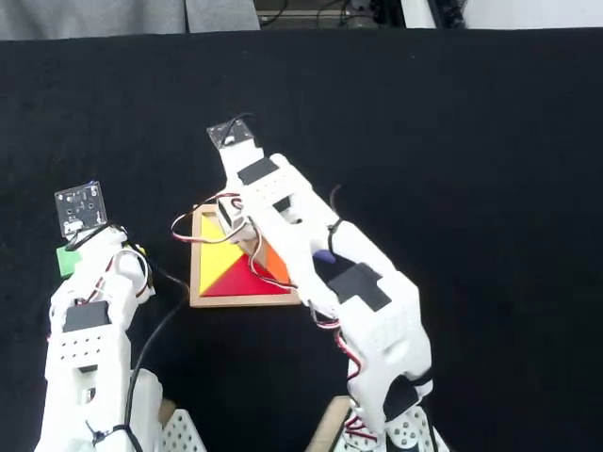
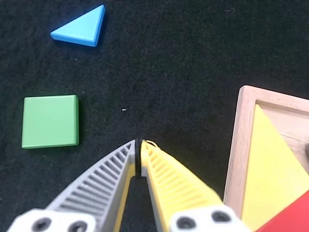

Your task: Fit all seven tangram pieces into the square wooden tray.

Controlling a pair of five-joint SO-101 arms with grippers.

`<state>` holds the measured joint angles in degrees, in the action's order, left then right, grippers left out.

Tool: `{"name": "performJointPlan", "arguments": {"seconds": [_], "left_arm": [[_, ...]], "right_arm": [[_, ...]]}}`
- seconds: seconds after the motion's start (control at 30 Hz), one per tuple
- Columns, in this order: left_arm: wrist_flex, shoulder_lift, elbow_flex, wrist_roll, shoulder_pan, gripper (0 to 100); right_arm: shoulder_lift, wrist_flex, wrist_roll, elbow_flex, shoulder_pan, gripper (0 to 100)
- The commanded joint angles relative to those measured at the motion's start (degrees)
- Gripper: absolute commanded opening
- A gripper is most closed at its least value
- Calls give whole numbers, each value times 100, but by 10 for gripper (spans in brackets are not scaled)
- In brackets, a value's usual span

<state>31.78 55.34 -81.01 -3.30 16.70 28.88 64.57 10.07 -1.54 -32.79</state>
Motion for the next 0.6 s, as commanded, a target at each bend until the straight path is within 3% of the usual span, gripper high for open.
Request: {"name": "performJointPlan", "arguments": {"seconds": [0.0,0.27,0.57], "left_arm": [[-105,88,22,-26,-13,30],[-105,88,22,-26,-13,30],[-105,88,22,-26,-13,30]], "right_arm": [[-426,290,-316,-312,-53,11],[-1147,334,-431,-110,202,11],[-2316,334,-431,444,1468,11]]}}
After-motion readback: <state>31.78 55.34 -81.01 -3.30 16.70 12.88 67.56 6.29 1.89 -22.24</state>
